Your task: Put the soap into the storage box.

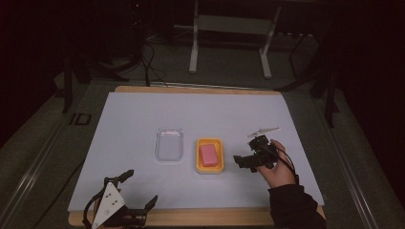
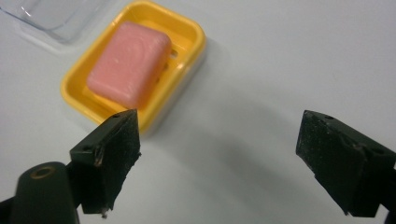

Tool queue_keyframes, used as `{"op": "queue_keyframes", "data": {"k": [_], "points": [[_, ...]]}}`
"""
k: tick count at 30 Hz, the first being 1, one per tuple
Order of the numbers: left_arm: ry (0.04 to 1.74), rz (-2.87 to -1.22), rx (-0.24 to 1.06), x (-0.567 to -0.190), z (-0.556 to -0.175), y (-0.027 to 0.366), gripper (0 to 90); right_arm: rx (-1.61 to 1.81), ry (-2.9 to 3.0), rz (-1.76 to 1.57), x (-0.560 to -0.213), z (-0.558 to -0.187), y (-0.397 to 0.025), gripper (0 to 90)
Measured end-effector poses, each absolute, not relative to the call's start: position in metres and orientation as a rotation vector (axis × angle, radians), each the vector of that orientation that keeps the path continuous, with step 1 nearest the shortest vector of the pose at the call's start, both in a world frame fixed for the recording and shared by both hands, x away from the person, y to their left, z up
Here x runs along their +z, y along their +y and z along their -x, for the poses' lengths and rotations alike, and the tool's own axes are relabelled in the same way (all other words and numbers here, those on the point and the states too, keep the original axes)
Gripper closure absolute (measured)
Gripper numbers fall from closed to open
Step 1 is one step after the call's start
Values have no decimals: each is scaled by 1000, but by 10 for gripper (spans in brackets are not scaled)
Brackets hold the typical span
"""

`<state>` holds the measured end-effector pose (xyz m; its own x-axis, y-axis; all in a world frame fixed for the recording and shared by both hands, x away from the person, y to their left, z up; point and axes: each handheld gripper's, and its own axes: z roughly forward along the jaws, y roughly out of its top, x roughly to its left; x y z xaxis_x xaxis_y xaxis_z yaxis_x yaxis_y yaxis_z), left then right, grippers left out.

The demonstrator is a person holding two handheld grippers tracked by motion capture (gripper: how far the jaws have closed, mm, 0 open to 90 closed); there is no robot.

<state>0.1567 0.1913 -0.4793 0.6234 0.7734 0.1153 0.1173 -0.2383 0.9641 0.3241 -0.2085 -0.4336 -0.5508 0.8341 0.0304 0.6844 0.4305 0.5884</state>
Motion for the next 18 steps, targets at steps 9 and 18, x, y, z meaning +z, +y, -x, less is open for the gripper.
{"op": "queue_keyframes", "data": {"k": [9,18], "points": [[729,-1728,728,-479,-157,191,2,836,2382,-1315,-450,-308,-240,135],[725,-1732,720,-479,-157,191,2,868,2343,-1239,-472,-295,-260,132]]}}
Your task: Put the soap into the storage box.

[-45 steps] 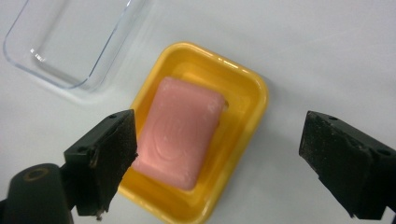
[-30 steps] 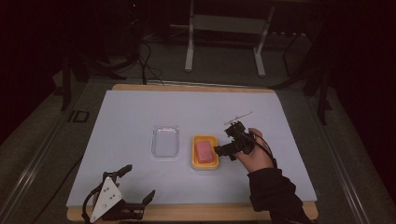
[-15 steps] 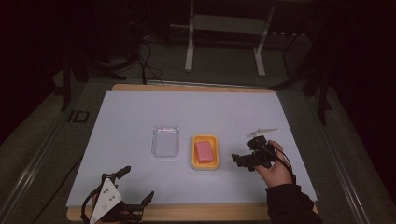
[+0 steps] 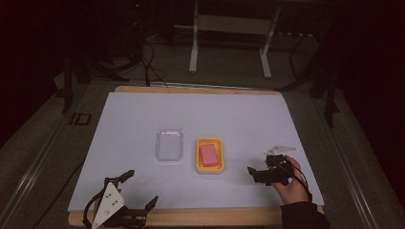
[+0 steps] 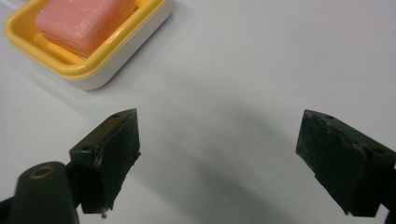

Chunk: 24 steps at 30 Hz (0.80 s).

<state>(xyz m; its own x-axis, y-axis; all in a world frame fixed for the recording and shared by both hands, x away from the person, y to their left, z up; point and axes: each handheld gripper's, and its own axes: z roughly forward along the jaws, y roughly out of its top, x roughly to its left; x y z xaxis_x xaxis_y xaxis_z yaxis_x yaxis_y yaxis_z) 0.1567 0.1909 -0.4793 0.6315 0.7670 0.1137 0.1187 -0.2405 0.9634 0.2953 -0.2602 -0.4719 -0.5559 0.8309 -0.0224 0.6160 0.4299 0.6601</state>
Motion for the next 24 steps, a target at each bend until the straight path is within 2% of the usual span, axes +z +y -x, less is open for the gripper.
{"op": "queue_keyframes", "data": {"k": [16,24], "points": [[715,-1731,705,-478,-156,191,2,954,2300,-1234,-481,-276,-291,131],[716,-1726,701,-477,-155,192,2,989,2258,-1317,-486,-283,-300,132]]}}
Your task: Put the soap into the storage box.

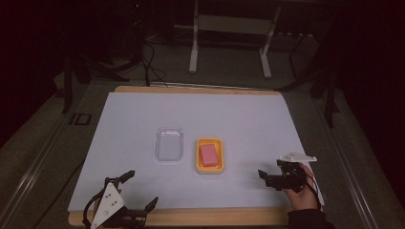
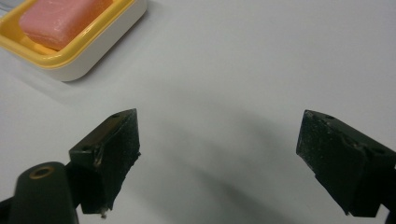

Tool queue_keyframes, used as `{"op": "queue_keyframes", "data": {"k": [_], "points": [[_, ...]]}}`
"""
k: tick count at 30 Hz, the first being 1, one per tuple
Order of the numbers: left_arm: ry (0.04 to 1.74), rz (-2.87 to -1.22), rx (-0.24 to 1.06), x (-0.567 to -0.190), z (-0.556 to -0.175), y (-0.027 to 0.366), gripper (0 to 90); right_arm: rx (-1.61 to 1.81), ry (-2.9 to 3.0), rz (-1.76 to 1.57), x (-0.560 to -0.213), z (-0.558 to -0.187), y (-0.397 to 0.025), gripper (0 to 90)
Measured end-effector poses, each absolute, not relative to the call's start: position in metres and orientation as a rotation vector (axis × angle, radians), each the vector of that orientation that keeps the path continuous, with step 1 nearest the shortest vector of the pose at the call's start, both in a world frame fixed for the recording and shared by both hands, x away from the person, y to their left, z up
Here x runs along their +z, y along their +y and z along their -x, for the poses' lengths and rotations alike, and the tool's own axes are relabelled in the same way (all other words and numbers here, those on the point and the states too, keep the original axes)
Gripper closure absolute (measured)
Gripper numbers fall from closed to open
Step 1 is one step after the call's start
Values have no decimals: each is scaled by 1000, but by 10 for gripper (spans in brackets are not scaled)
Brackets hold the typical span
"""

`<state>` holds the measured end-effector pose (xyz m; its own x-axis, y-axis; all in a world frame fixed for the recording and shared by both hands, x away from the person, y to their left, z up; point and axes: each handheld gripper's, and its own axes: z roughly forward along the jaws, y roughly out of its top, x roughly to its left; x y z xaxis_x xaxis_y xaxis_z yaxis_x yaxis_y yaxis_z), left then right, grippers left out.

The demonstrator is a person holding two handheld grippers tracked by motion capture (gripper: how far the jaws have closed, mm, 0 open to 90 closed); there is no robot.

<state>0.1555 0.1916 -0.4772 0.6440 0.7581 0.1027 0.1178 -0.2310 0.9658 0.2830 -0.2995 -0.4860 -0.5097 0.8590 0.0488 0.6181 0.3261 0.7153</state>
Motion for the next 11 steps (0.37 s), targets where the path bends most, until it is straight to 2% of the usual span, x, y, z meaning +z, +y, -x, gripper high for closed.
{"op": "queue_keyframes", "data": {"k": [11], "points": [[713,-1737,692,-478,-156,191,2,944,2273,-1322,-491,-287,-298,132]]}}
